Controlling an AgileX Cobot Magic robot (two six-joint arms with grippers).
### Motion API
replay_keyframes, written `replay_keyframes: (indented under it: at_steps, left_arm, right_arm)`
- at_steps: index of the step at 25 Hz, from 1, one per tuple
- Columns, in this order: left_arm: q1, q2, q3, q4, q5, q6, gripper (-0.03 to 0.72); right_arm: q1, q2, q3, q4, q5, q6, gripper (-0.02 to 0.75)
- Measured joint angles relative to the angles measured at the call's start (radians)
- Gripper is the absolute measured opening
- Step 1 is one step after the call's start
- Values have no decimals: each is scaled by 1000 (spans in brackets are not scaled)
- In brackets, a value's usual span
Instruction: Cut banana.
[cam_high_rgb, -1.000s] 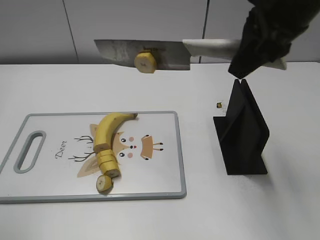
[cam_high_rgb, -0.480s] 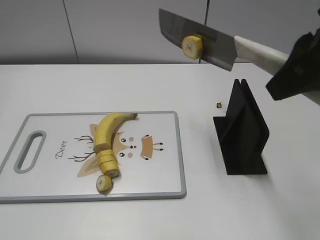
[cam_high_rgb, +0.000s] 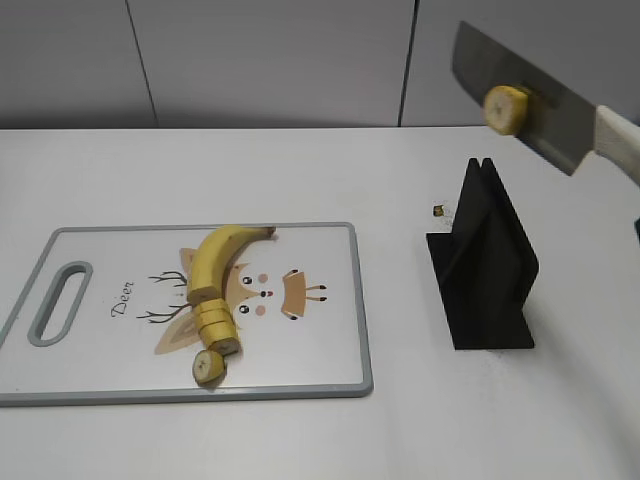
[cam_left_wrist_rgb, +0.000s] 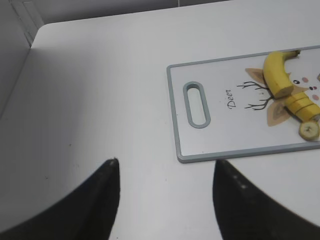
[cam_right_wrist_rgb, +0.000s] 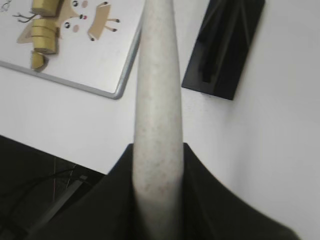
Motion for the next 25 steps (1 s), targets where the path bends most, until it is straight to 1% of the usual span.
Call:
replay_keyframes:
  at_steps: [4, 10, 14, 21, 25]
  left_arm:
    - [0, -91, 57, -12, 3, 0, 575]
    - [0, -97, 131, 6, -1, 0, 574]
    - [0, -97, 167, 7, -98, 0, 566]
    - [0, -97, 178, 13, -127, -3, 528]
    - [0, -97, 178, 7, -129, -4, 520]
  right_arm:
    - [0, -63, 52, -84, -8, 130, 160]
    - [0, -83, 75, -90, -22, 183, 160]
    - [0, -71, 75, -91, -75, 224, 160]
    - [0, 56, 76, -102, -151, 233, 160]
    - [0, 143, 76, -121, -200, 234, 160]
